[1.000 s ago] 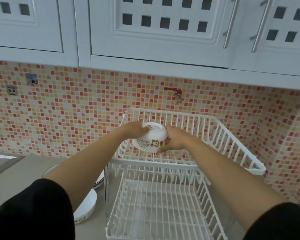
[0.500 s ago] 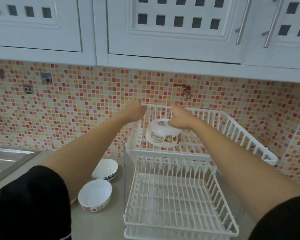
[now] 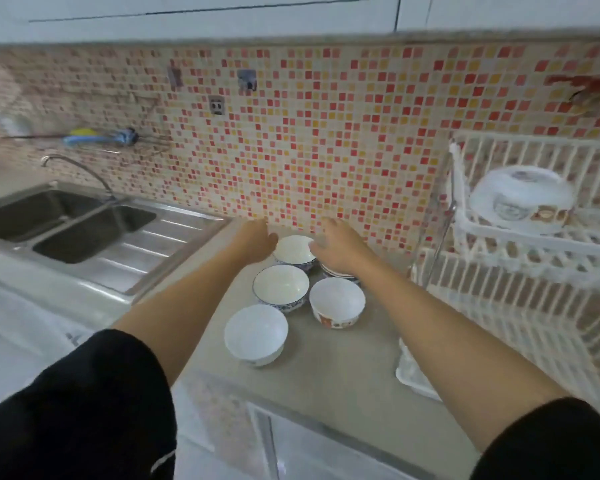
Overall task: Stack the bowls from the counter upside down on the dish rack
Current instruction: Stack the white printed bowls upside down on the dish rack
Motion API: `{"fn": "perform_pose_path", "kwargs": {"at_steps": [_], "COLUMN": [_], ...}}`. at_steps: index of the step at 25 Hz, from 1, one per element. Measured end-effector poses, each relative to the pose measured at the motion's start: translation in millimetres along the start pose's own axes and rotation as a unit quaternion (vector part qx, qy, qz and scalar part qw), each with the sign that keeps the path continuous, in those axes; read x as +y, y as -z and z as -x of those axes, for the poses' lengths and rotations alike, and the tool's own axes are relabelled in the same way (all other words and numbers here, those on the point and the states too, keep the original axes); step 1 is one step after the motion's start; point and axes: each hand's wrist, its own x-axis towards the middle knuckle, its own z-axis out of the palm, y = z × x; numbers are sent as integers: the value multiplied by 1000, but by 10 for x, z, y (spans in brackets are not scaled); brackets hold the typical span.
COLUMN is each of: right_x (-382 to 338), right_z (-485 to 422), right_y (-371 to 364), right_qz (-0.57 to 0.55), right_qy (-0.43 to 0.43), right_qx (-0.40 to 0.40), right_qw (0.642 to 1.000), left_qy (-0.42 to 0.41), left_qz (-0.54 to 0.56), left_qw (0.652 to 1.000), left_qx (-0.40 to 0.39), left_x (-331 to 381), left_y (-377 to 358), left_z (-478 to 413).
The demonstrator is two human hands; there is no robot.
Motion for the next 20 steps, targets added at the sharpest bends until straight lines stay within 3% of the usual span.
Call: {"fn": "perform_pose_path", "kwargs": {"at_steps": [5, 12, 17, 20], "right_x": [151, 197, 167, 160], "right_z": [112, 156, 308, 405], "right_y": [-1448, -2399, -2335, -1969], "right_qz": [-68, -137, -206, -282], "right_qy": [-131, -217, -197, -121], "right_qx": [-107, -164, -81, 2], "right_qw": [983, 952, 955, 952], "left_qy": [54, 111, 111, 32], "left_qz": [-30, 44, 168, 204], "left_qw": [992, 982, 974, 978], "left_qx": [-109, -149, -100, -30], "left_x": [-965, -1460, -1442, -1289], "left_y": [-1003, -1748, -1511, -1115], "left_z": [231, 402, 482, 540]}}
